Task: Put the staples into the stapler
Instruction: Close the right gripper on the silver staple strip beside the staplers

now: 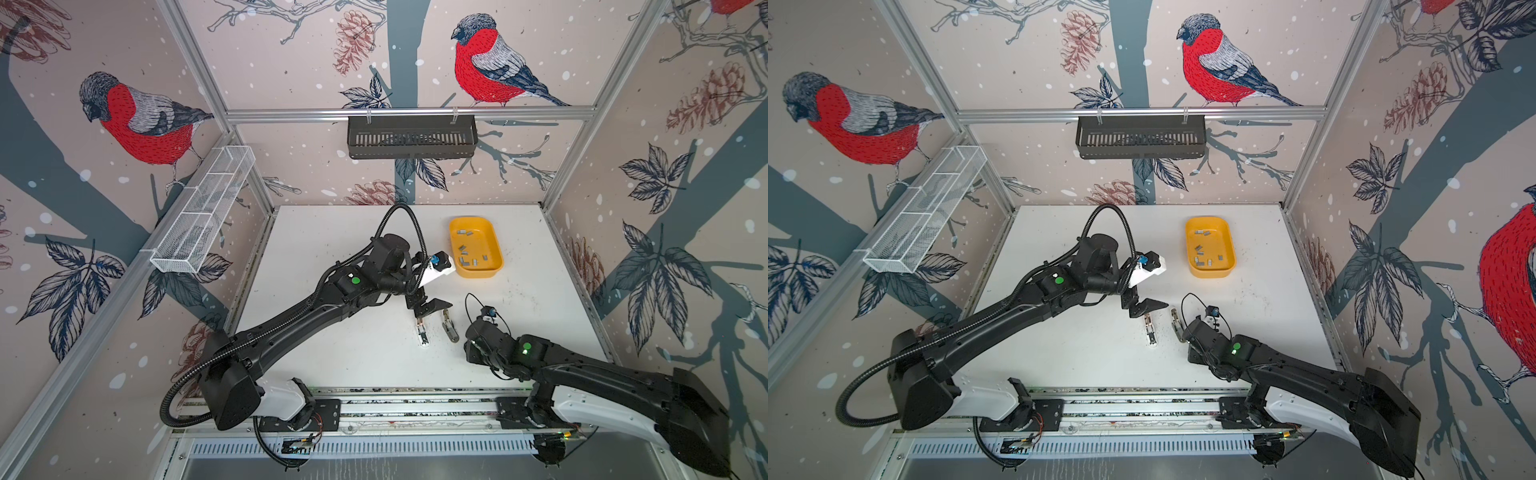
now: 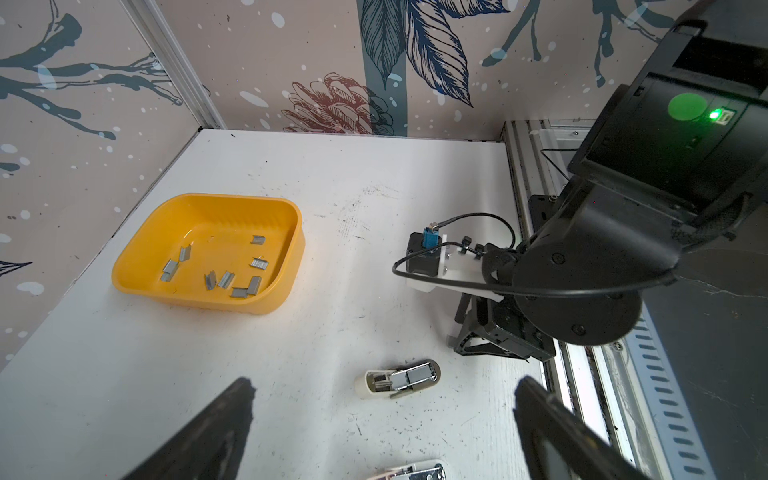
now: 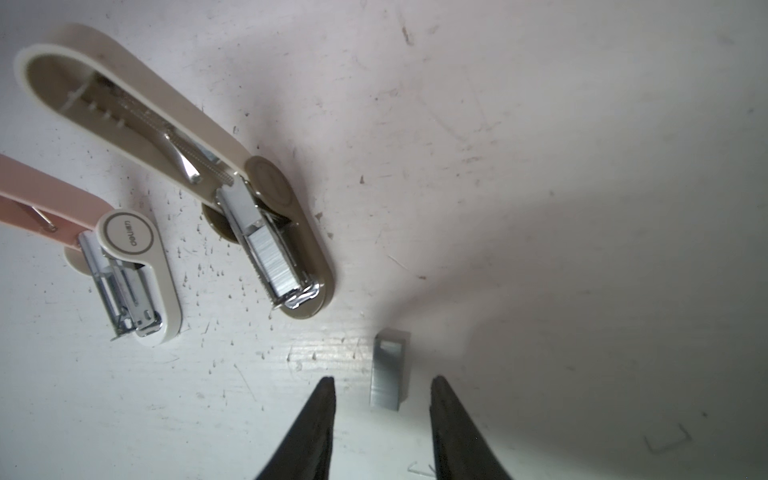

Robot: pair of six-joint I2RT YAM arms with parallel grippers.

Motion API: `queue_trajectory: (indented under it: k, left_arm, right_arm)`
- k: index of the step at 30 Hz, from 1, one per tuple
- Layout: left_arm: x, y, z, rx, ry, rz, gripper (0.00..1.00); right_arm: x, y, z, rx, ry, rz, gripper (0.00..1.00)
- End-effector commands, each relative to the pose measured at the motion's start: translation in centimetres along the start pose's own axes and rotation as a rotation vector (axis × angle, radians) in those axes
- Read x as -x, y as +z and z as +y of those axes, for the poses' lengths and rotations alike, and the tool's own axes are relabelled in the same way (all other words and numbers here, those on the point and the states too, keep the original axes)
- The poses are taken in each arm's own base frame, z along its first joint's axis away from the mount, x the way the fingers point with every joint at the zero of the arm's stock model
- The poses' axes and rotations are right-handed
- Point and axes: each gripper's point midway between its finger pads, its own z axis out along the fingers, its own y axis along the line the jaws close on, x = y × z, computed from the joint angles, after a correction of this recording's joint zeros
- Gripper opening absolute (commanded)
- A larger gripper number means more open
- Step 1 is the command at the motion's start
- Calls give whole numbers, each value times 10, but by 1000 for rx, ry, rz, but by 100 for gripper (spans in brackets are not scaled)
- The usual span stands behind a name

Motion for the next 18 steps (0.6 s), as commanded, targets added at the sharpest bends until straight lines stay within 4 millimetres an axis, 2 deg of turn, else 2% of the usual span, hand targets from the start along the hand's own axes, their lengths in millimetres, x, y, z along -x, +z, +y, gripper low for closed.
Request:
queue_trajectory:
  k: [1,18]
  left_arm:
    - [6,-1,0,5,21,-14,97]
    - [4,0,-1,6,25,-4,97]
  right_arm:
    - [0,-2,-10,-53,13,-8,38]
    - [3,11,3,-111,-3,-12,30]
